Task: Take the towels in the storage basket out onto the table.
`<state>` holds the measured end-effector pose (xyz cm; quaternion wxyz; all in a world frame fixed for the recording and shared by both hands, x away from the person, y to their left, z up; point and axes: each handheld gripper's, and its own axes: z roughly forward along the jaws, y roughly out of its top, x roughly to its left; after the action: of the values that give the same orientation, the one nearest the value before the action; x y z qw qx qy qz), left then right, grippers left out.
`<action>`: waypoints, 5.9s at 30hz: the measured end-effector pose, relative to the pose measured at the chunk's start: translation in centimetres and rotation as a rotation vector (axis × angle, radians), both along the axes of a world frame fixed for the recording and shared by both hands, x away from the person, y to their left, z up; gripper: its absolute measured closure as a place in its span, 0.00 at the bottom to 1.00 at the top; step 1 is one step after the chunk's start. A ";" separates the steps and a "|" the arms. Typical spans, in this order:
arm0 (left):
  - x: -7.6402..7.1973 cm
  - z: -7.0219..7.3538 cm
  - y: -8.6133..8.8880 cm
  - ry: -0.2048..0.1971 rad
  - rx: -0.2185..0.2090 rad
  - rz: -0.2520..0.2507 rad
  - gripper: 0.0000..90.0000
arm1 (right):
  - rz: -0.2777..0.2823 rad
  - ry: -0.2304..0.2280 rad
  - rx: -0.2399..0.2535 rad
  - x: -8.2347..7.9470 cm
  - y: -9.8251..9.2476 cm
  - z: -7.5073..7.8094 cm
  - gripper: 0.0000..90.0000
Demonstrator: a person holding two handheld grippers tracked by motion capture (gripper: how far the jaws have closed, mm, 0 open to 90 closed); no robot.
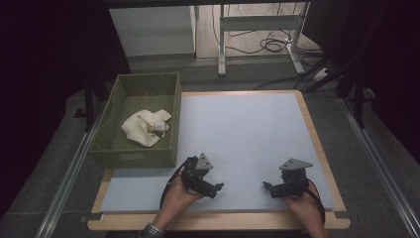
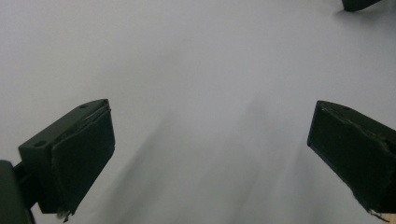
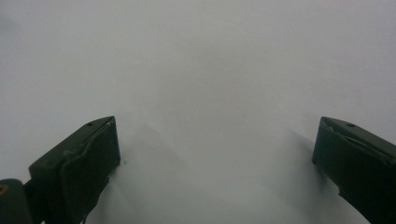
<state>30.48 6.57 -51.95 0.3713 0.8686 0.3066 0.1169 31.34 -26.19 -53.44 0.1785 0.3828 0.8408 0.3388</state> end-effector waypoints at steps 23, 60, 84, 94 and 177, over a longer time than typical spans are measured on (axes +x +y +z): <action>3.1 4.2 -1.5 0.022 -0.005 0.006 0.00 | 0.000 -0.001 0.000 0.0 0.0 0.0 0.01; 10.4 11.4 5.9 0.016 0.053 0.195 0.00 | 0.001 -0.001 0.000 0.0 0.0 0.0 0.01; 13.7 11.4 15.5 0.028 0.011 0.394 0.00 | 0.001 -0.001 0.000 0.0 0.0 0.0 0.01; 15.3 8.9 19.0 0.081 0.037 0.455 0.01 | 0.001 0.000 0.000 0.0 0.0 0.0 0.01; 13.7 12.1 25.3 0.243 -0.016 0.565 0.82 | 0.001 -0.001 0.000 0.0 0.0 0.0 0.01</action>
<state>44.21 31.89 -39.87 0.2917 0.7535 0.5791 0.1082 31.35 -26.20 -53.46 0.1790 0.3823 0.8408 0.3390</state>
